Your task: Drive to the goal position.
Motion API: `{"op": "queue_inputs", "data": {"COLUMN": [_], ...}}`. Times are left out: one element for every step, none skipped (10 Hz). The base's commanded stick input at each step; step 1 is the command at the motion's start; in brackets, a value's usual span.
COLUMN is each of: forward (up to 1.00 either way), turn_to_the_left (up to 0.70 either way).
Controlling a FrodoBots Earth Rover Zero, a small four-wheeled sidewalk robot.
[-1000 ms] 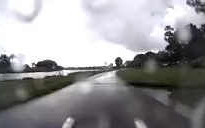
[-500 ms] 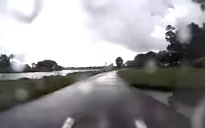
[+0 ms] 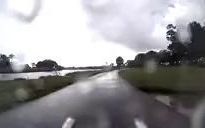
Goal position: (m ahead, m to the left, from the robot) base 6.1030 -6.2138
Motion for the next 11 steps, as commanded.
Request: {"op": "queue_inputs", "data": {"forward": [1.00,1.00,1.00,1.00,1.00,1.00,1.00,1.00,1.00,1.00,1.00], "turn_to_the_left": [0.00,0.00,0.00,0.00,0.00,0.00,0.00,0.00,0.00,0.00,-0.20]}}
